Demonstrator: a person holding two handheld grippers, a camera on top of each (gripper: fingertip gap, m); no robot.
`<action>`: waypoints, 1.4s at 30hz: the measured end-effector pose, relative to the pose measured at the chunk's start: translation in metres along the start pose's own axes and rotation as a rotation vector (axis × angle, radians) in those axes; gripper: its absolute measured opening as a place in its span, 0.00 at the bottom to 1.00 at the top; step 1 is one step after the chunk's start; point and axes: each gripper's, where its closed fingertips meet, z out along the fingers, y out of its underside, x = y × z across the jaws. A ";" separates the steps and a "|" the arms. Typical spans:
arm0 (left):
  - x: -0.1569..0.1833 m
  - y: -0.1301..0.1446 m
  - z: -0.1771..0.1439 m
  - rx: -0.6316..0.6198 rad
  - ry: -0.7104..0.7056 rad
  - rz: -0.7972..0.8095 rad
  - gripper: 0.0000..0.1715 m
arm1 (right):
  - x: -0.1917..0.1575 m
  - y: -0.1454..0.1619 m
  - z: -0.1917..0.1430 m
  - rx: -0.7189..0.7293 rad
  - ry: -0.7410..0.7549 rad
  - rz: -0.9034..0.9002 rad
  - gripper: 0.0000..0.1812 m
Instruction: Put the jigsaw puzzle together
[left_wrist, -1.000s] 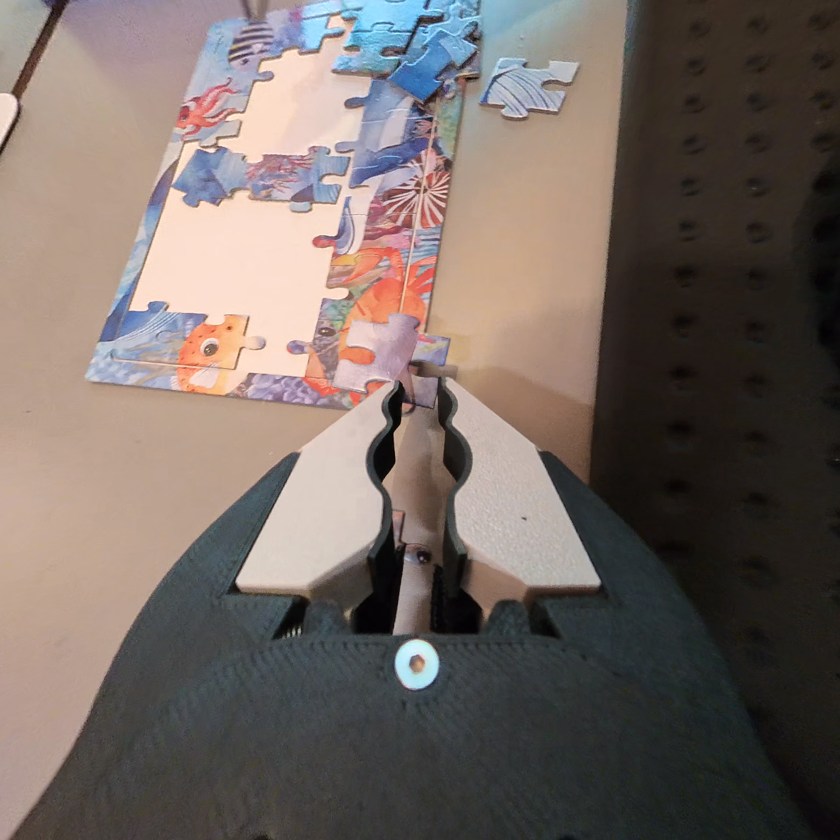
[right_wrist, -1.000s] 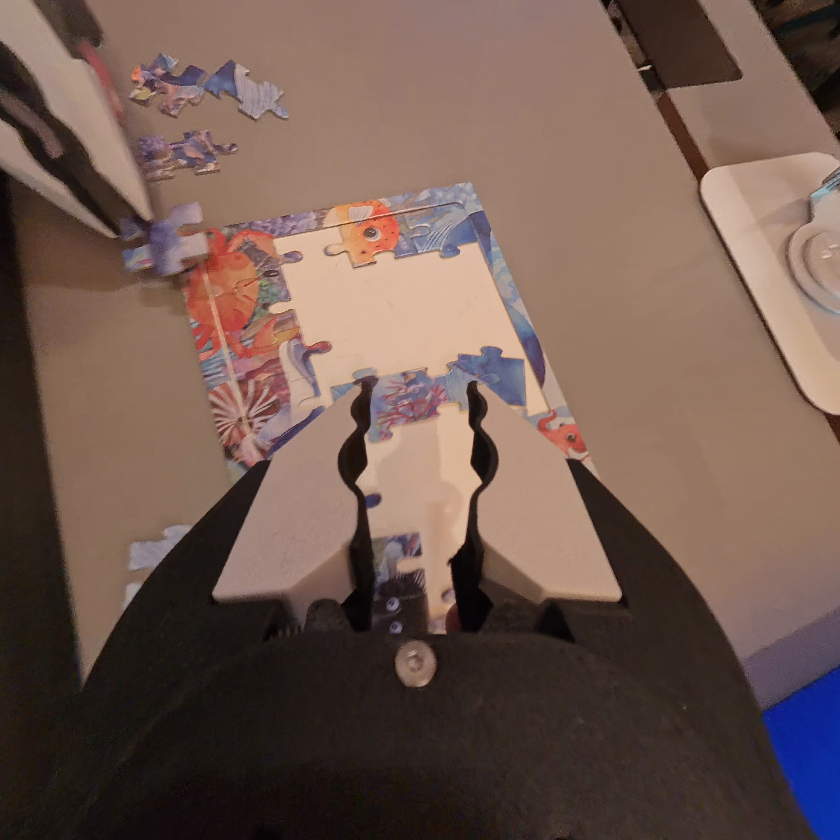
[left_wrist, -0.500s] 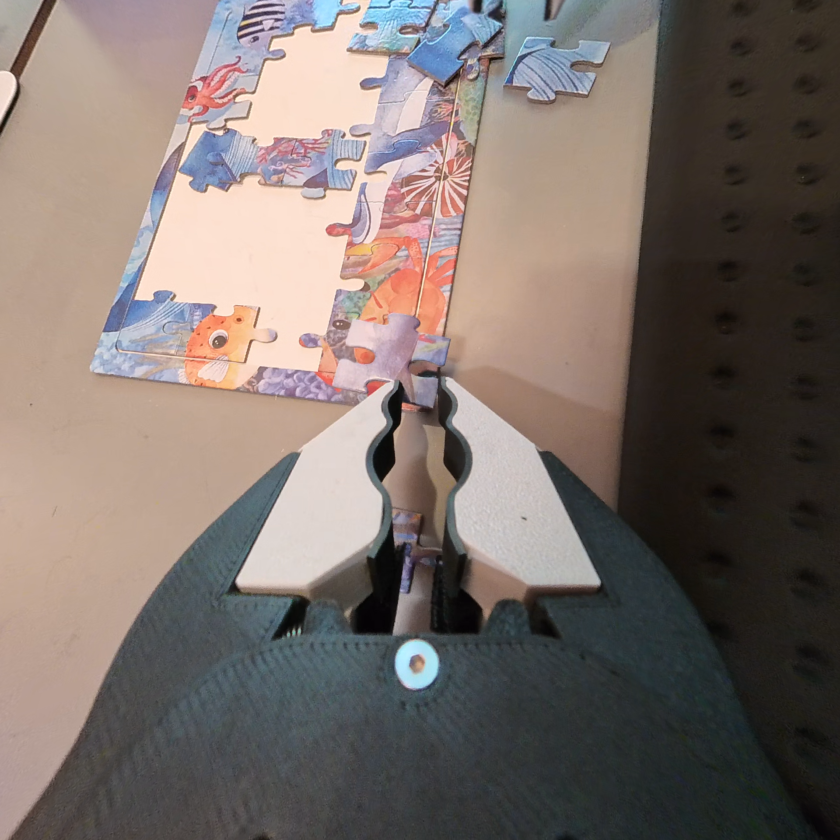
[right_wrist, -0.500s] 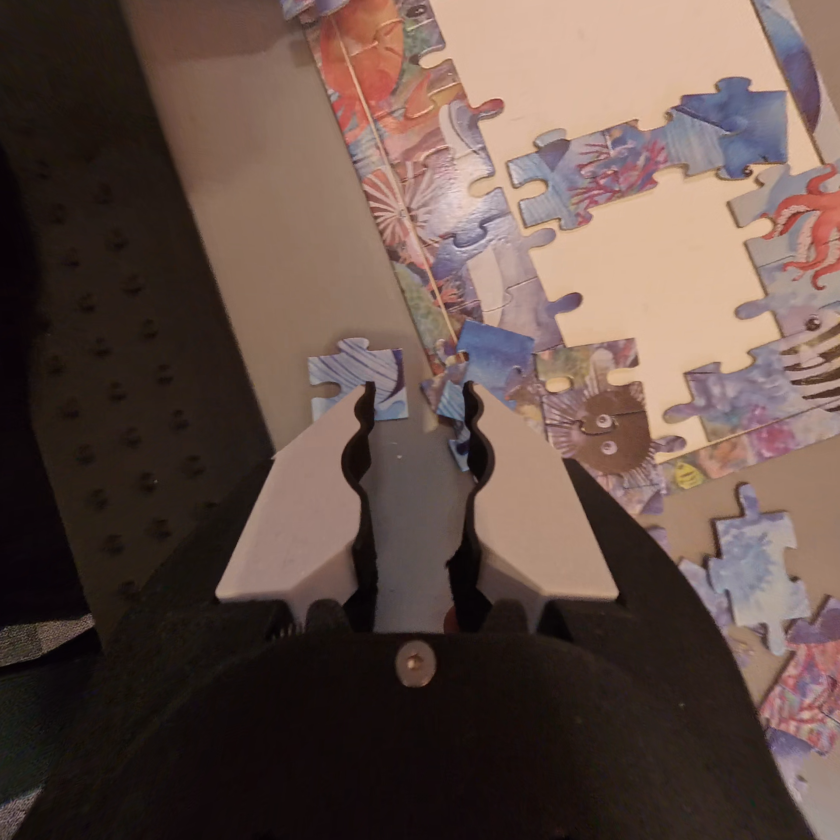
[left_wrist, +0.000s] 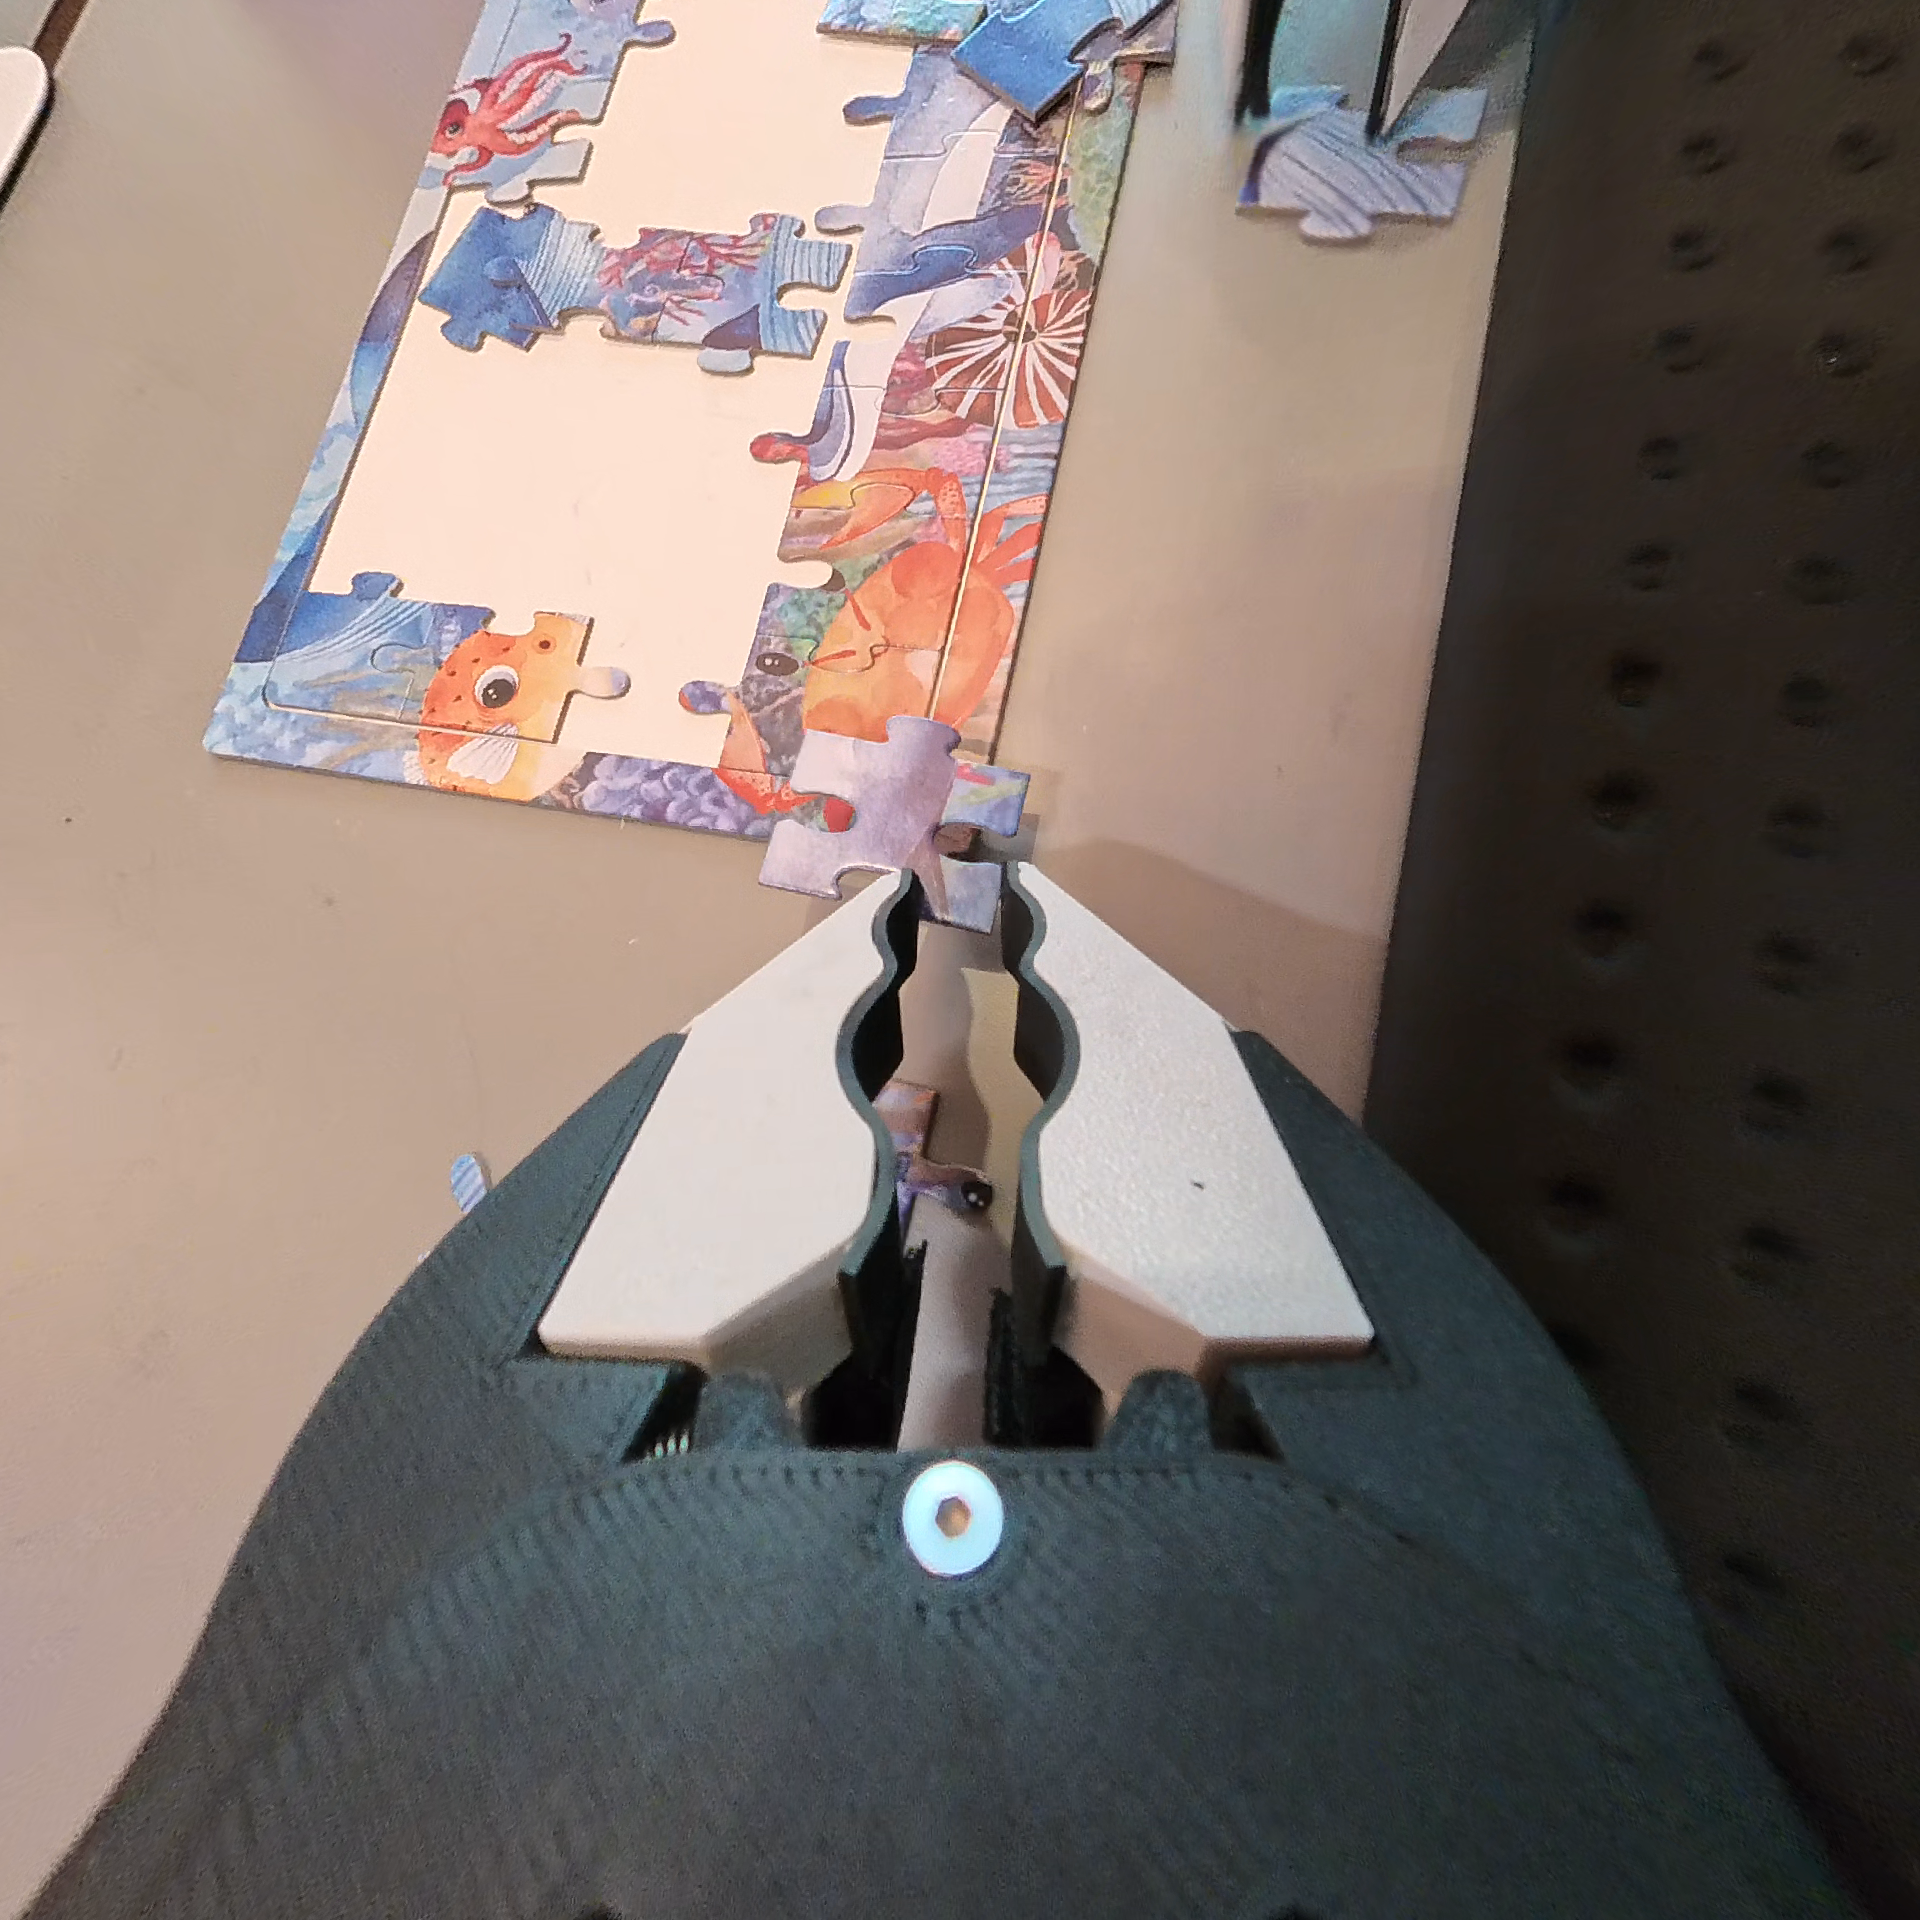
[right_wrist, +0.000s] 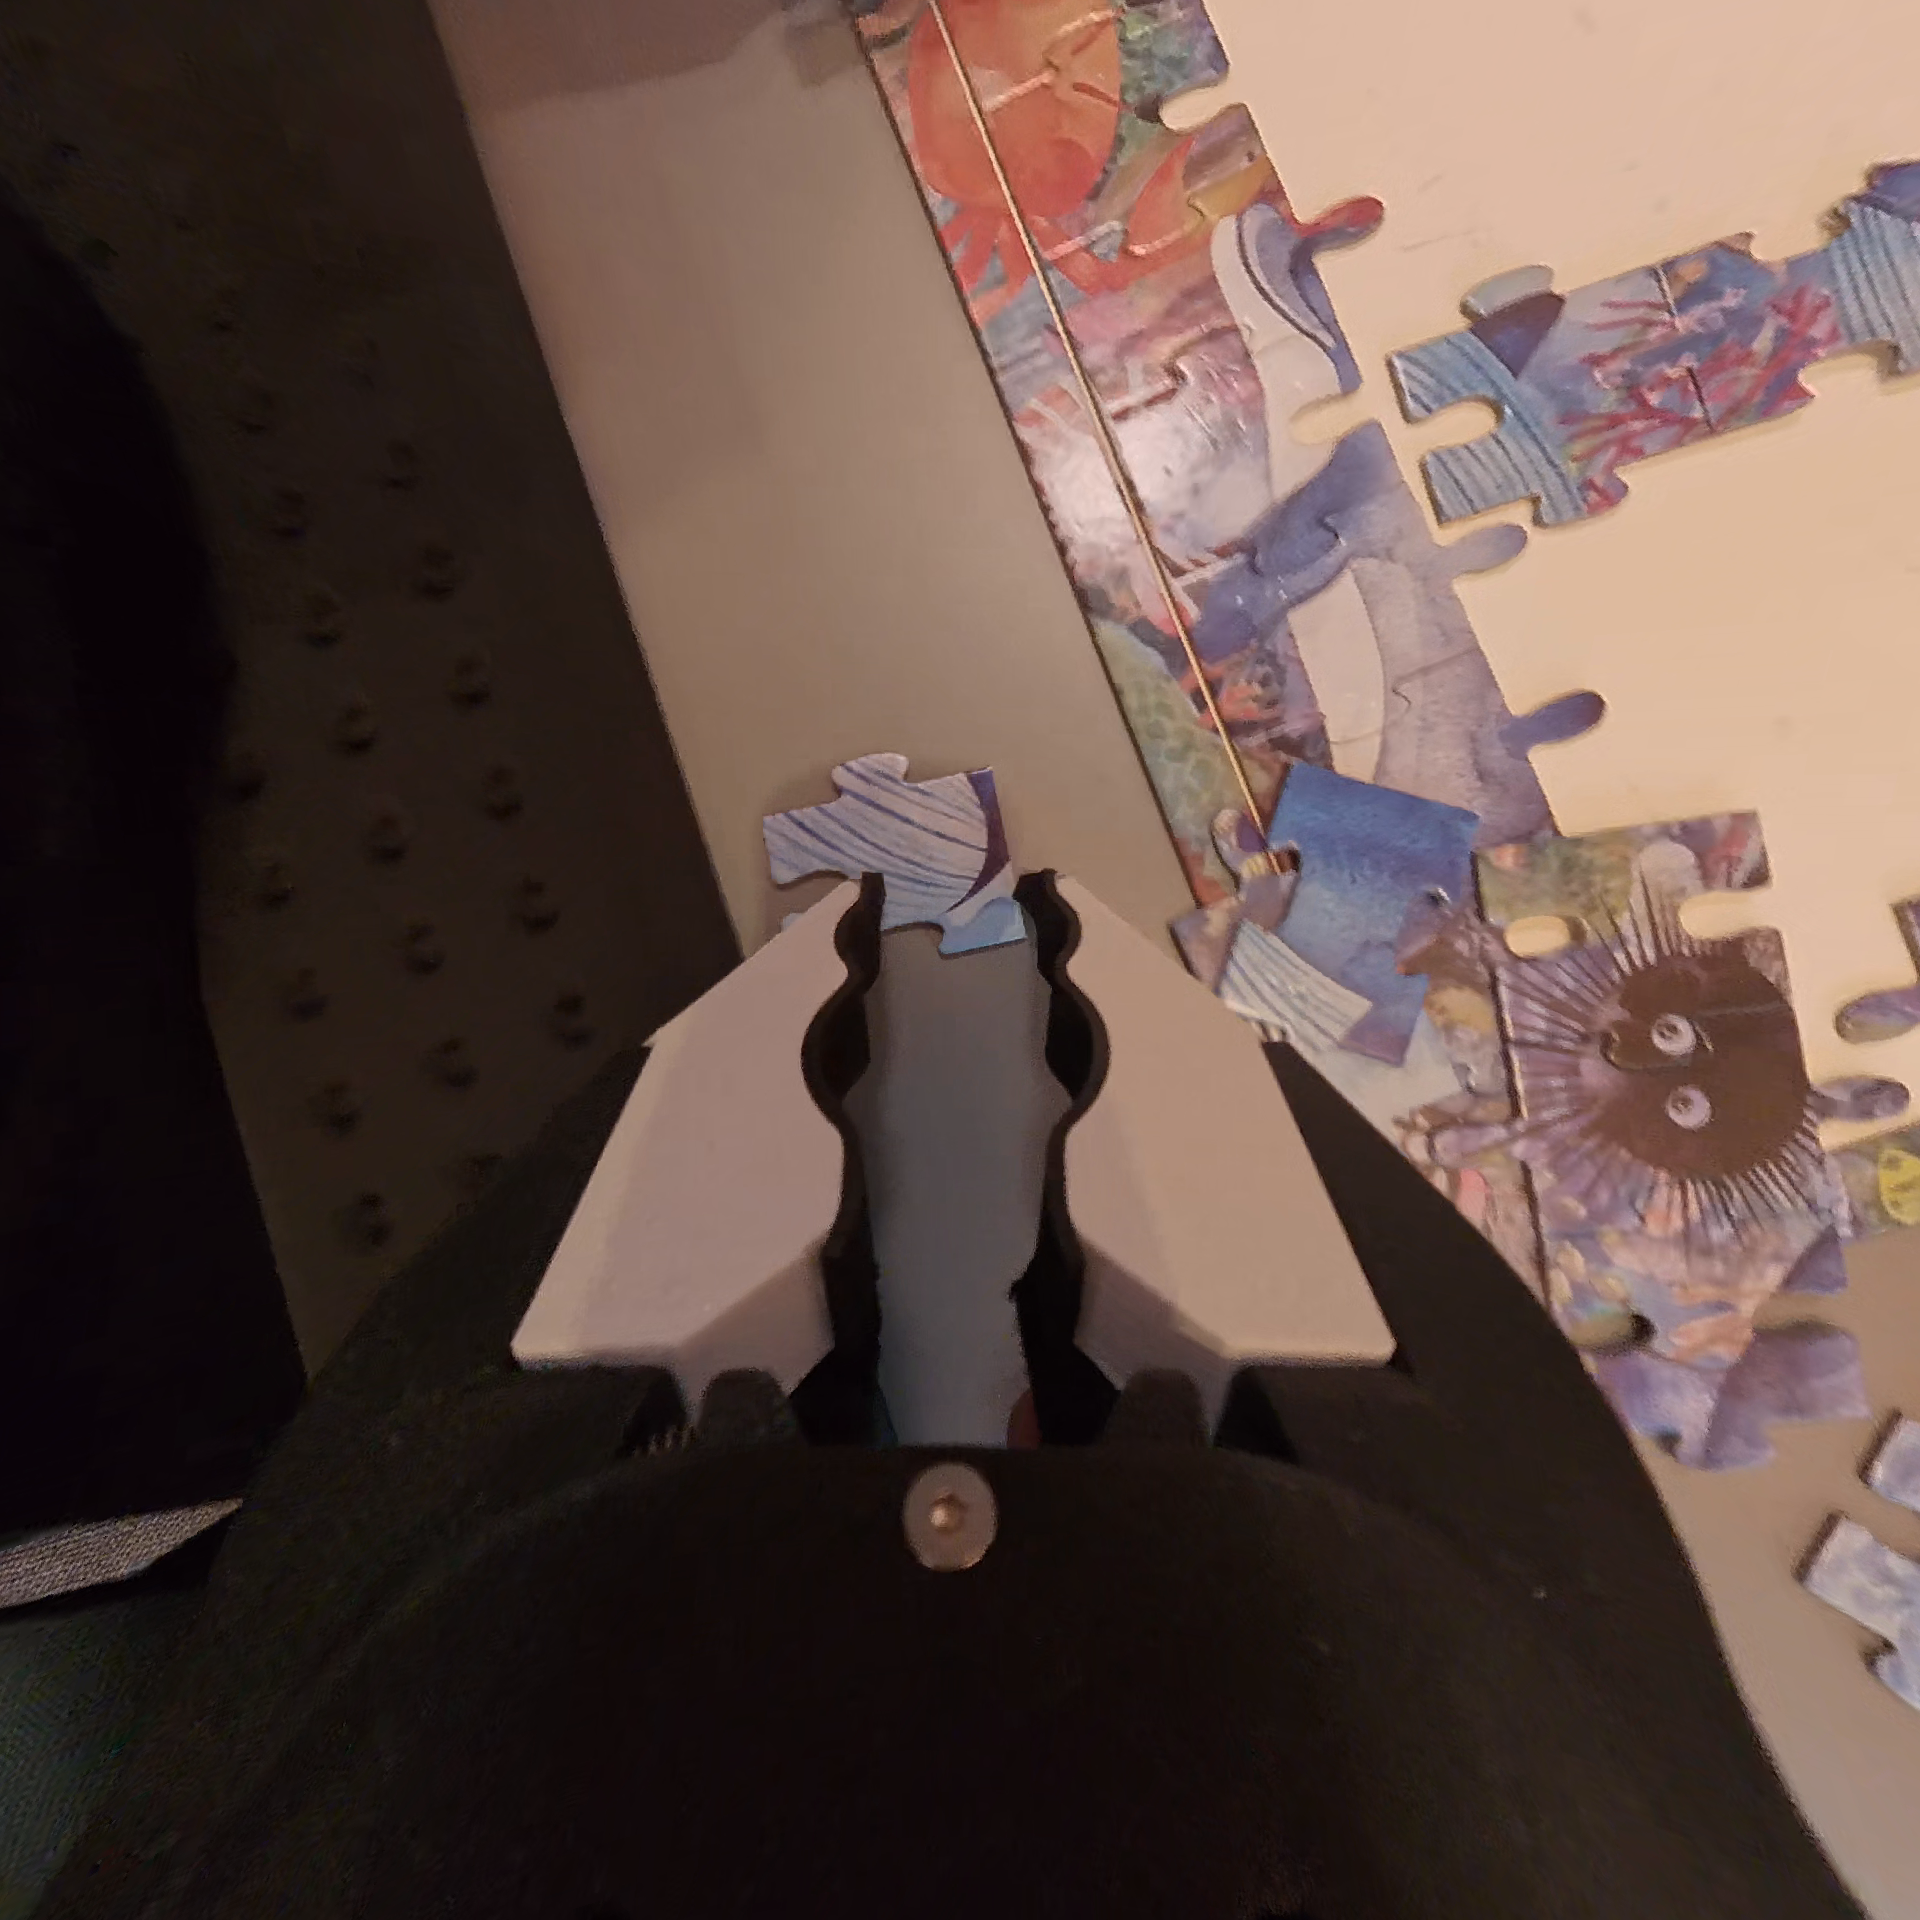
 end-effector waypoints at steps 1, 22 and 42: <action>0.001 0.000 0.000 0.001 0.001 -0.001 0.08 | -0.003 -0.006 0.005 0.010 -0.001 -0.007 0.15; 0.000 -0.002 0.004 0.031 -0.005 -0.014 0.08 | 0.062 0.000 -0.014 0.063 0.274 0.139 0.13; 0.003 -0.003 0.008 0.034 0.003 -0.007 0.08 | 0.058 -0.007 -0.006 0.073 0.268 0.135 0.19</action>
